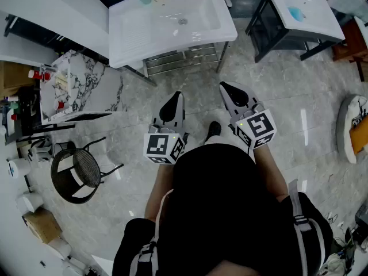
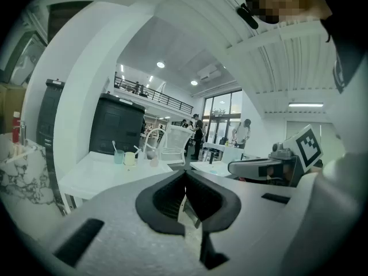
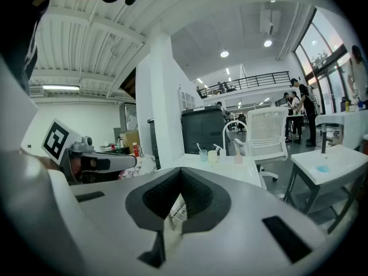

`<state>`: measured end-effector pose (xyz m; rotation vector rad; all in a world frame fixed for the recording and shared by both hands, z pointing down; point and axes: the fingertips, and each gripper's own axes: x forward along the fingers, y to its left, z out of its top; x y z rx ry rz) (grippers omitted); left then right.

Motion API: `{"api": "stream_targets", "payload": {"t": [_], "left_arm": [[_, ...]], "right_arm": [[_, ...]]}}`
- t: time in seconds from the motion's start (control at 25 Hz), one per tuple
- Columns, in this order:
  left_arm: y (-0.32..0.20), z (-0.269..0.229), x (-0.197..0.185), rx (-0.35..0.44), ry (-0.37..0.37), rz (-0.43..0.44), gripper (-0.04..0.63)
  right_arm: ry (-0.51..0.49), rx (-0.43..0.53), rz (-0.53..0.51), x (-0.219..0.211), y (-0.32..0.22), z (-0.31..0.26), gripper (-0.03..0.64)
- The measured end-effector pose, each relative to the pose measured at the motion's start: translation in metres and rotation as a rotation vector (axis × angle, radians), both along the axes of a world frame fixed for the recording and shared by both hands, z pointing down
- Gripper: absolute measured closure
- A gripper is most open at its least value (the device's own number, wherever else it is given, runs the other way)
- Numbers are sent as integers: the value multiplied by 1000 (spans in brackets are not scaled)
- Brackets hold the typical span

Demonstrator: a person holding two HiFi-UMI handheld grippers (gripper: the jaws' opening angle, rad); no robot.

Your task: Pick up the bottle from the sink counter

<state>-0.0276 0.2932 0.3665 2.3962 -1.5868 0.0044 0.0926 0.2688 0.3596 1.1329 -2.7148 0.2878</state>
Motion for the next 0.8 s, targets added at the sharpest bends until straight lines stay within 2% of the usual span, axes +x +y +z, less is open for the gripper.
{"api": "stream_targets", "payload": {"t": [0.44, 0.8], "left_arm": [[-13, -3, 23, 10, -12, -16, 575], [-21, 7, 19, -30, -18, -49, 575]], "right_arm": [[-4, 9, -29, 17, -2, -3, 612], [-36, -54, 15, 43, -13, 12, 612]]}}
